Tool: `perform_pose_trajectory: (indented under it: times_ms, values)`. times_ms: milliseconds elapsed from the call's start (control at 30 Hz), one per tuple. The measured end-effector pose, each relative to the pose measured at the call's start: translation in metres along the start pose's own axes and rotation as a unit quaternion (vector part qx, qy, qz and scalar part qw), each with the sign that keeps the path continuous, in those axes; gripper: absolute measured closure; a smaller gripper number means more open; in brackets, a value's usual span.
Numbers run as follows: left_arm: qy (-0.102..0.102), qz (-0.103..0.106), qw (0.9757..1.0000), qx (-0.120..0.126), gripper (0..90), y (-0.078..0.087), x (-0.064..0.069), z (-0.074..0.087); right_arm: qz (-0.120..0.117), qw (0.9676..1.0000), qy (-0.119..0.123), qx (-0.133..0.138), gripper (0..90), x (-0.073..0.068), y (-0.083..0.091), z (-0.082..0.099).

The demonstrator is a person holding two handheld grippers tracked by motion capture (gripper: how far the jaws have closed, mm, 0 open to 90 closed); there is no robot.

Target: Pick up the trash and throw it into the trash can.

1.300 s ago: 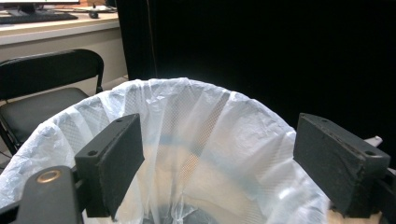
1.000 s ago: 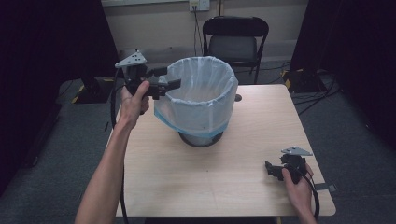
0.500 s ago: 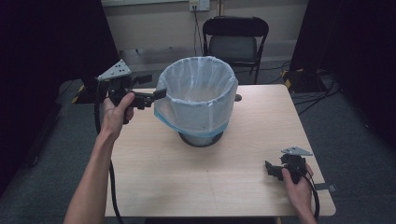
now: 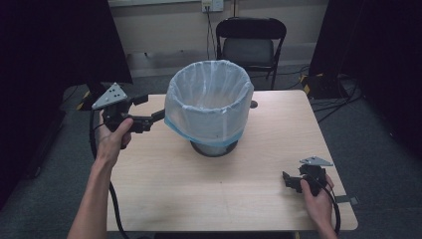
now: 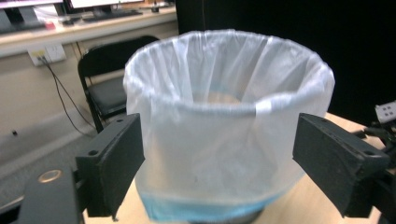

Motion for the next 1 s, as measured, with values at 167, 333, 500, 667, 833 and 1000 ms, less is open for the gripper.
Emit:
perform_pose_trajectory:
  times_ms: [167,333,500,667,833,1000]
  values:
    - [0.005,-0.004,0.9999,-0.011,17.5,0.009,-0.002,0.022,0.0,1.0,0.0,0.0,9.4,0.0,0.0,0.0]
    - [0.011,-0.02,0.9997,-0.011,20.4,0.012,0.0,0.045,0.0,1.0,0.0,0.0,9.4,0.0,0.0,0.0]
    - [0.0,-0.037,0.9991,-0.02,19.6,0.015,0.005,0.064,0.0,1.0,0.0,0.0,9.4,0.0,0.0,0.0]
    - [0.004,-0.044,0.9988,-0.022,18.8,0.022,0.01,0.083,0.0,1.0,0.0,0.0,9.4,0.0,0.0,0.0]
    - [0.004,-0.061,0.9972,-0.042,19.2,0.021,0.013,0.107,0.0,1.0,0.0,0.0,9.4,0.0,0.0,0.0]
    - [0.02,-0.068,0.9948,-0.074,19.2,0.016,0.012,0.138,0.0,1.0,0.0,0.0,9.4,0.0,0.0,0.0]
Point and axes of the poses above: each handheld gripper's, and its own axes: y roughly backward along the jaws, z roughly out of its underside, x roughly to its right, the point moved 3 cm from there along -y, roughly forward along the jaws, and after that the axes turned 4 degrees about y, right-handed, at the moved point
